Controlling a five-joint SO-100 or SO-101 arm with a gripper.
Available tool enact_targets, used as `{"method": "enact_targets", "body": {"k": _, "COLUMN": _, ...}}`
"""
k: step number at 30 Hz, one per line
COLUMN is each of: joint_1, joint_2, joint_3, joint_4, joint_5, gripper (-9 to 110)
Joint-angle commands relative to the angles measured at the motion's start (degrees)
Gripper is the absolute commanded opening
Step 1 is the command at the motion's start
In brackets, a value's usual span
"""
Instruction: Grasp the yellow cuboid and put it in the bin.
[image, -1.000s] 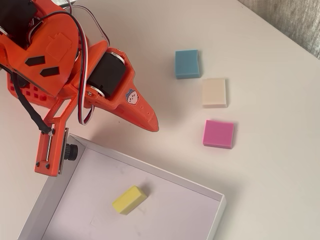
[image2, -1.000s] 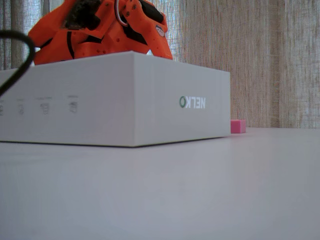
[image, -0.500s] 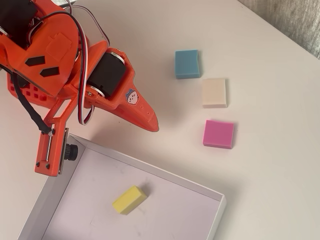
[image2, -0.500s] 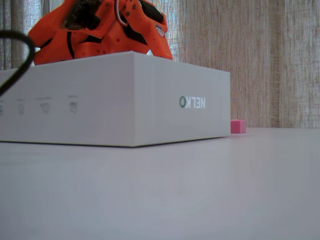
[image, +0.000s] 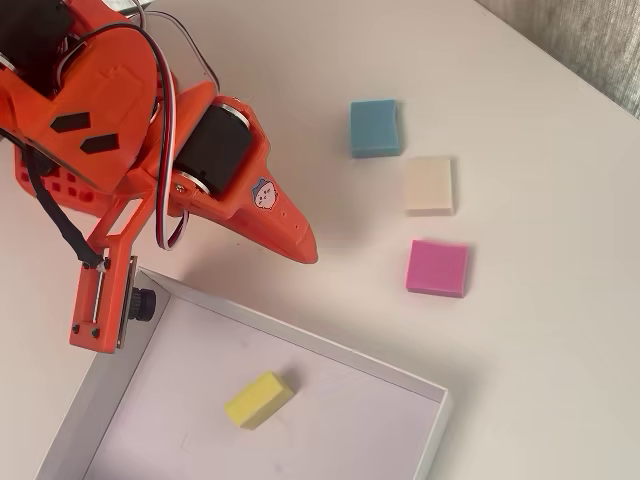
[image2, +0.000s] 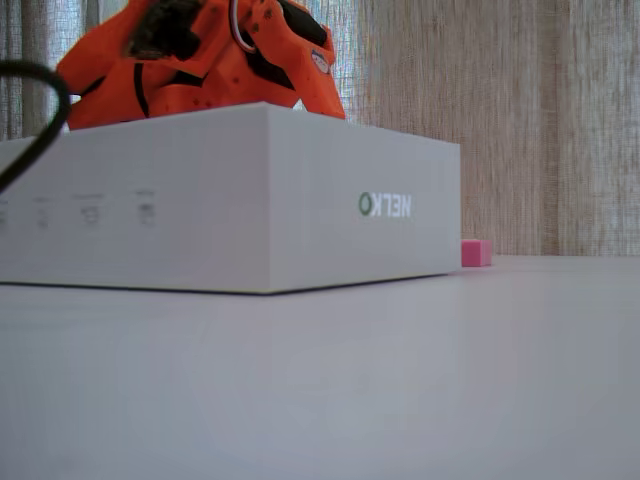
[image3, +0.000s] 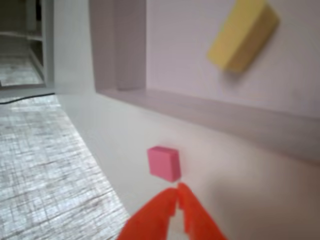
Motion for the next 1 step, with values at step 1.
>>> {"method": "enact_targets", "body": {"k": 1, "joint_1": 0.0, "joint_2": 0.53, "joint_3": -0.35, "joint_4": 0.26, "joint_5": -0.18, "gripper": -8}}
